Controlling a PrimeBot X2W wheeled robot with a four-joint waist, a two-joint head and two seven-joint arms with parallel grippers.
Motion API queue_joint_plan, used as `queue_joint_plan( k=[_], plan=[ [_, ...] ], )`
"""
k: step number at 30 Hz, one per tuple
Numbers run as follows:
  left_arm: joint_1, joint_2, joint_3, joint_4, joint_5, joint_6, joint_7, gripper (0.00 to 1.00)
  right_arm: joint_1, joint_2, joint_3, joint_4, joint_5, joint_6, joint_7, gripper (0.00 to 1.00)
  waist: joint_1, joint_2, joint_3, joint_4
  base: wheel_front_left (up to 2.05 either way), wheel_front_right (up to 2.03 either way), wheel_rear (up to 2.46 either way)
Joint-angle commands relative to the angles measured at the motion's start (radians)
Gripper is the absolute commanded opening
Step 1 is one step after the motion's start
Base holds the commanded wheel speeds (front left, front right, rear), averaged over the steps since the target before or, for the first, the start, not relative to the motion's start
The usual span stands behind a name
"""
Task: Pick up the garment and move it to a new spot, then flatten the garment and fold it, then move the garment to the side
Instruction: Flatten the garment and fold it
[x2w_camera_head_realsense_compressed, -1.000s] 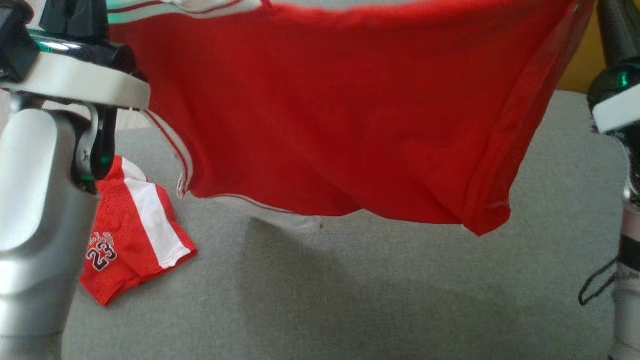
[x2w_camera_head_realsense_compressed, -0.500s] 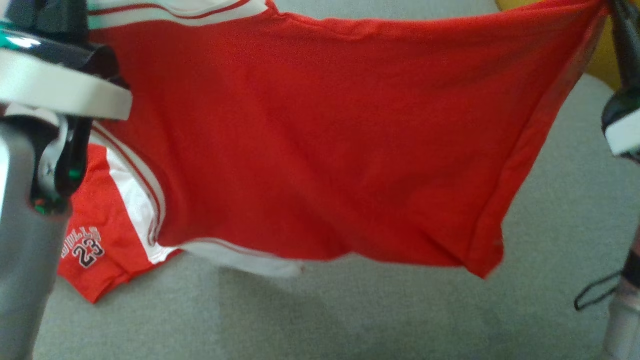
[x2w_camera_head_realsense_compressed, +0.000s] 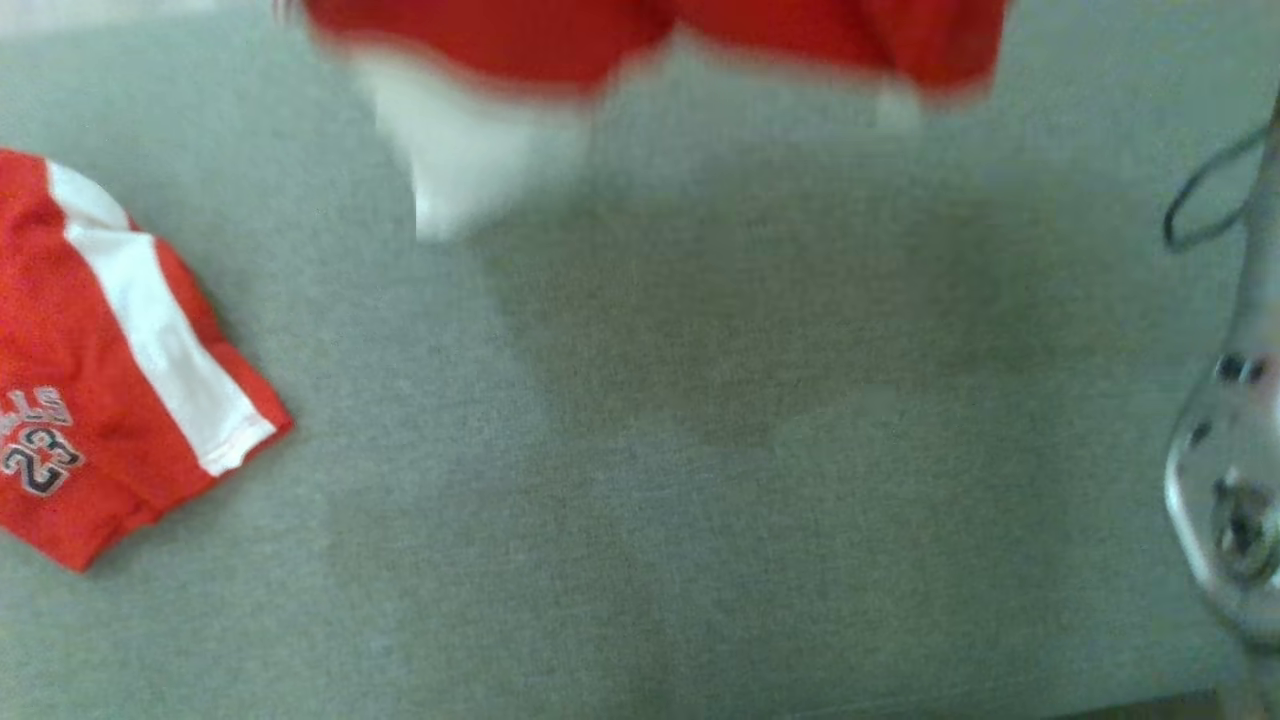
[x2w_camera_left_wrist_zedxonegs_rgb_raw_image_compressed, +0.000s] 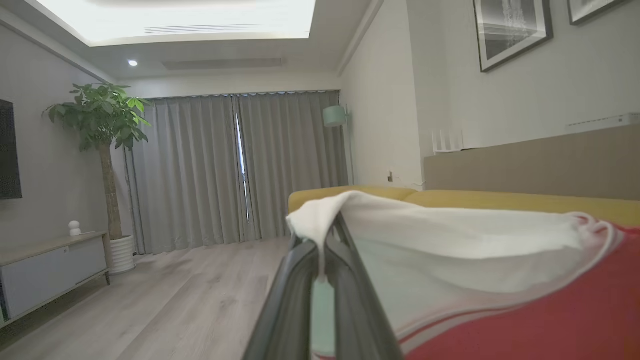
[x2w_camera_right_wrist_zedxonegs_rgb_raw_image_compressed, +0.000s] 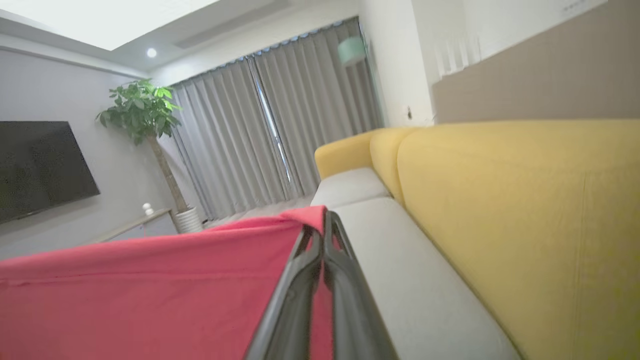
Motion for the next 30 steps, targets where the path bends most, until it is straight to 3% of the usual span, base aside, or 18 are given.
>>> queue_joint_plan(
  k=[1,5,12,21,30],
  plan=[
    [-0.084,0.041,0.043,-0.002,0.012,0.009,-0.029,0.0,-0.076,0.01,0.011,0.001,-0.02,-0.001,-0.047,0.0,-0.0006,0.0,0.092,-0.005,0.0,0.0,0.0],
    [-0.228,0.012,0.046,0.157,0.035,0.002,-0.183,0.0,-0.235,0.003,-0.021,0.215,-0.062,-0.001,-0.266,0.0,-0.0006,0.0,0.12,0.016,0.0,0.0,0.0],
    [-0.21,-0.039,-0.007,0.31,0.04,-0.052,-0.27,0.0,-0.213,-0.034,-0.002,0.442,-0.039,-0.001,-0.342,0.0,-0.0006,0.0,0.125,0.059,0.0,0.0,0.0],
    [0.092,-0.098,-0.091,0.374,0.026,-0.084,-0.311,0.0,-0.007,-0.113,0.102,0.624,0.02,-0.001,-0.244,0.0,-0.0006,0.0,0.071,0.114,0.0,0.0,0.0],
    [0.437,-0.12,-0.177,0.28,0.013,-0.089,-0.315,0.0,0.233,-0.224,0.281,0.574,0.171,-0.001,-0.056,0.0,-0.0006,0.0,-0.044,0.149,0.0,0.0,0.0]
  ],
)
